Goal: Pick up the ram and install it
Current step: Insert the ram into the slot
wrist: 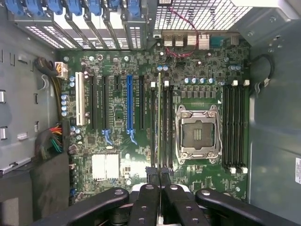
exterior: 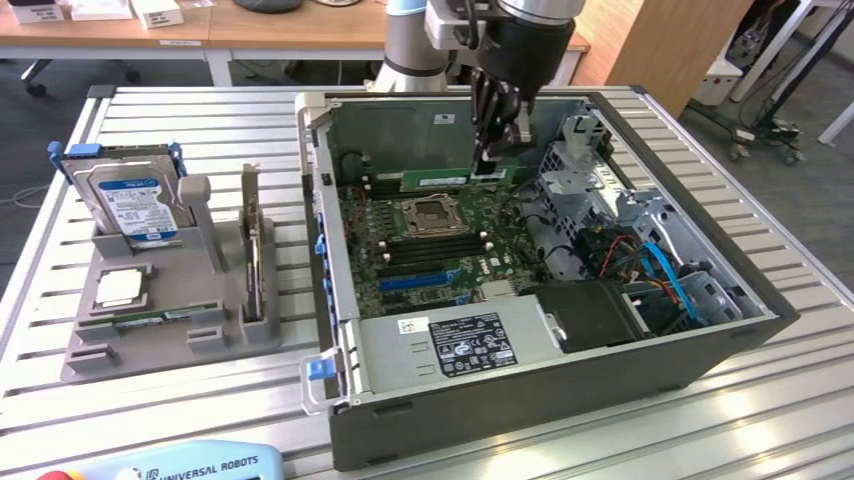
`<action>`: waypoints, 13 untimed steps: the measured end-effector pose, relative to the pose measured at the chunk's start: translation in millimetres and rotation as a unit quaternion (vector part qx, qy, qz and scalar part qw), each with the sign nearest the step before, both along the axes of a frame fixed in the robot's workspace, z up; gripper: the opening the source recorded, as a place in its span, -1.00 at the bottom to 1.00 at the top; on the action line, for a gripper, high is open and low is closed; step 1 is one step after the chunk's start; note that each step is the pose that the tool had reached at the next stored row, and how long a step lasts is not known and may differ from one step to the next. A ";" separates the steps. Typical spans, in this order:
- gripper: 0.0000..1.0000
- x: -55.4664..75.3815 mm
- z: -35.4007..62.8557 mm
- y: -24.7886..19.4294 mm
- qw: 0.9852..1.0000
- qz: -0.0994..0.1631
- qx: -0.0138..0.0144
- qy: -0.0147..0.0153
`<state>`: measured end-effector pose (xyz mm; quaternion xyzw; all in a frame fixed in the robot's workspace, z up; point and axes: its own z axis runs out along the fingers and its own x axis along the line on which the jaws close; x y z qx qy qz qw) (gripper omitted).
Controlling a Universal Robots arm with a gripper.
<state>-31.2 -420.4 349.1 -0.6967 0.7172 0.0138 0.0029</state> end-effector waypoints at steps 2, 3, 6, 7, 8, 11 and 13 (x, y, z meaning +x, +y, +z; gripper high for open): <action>-0.77 0.0 -3.2 0.0 1.000 0.000 0.000 0.000; -0.77 0.0 -4.8 0.0 1.000 0.000 0.000 0.000; -0.77 0.0 -9.9 0.0 1.000 0.000 0.000 0.000; -0.77 0.0 -13.2 0.0 1.000 0.000 0.000 0.000; -0.77 0.0 -15.0 0.0 1.000 0.000 0.000 0.000; -0.77 0.0 -22.9 0.0 1.000 0.000 0.000 0.000; -0.77 0.0 -25.9 0.0 1.000 0.000 0.000 0.000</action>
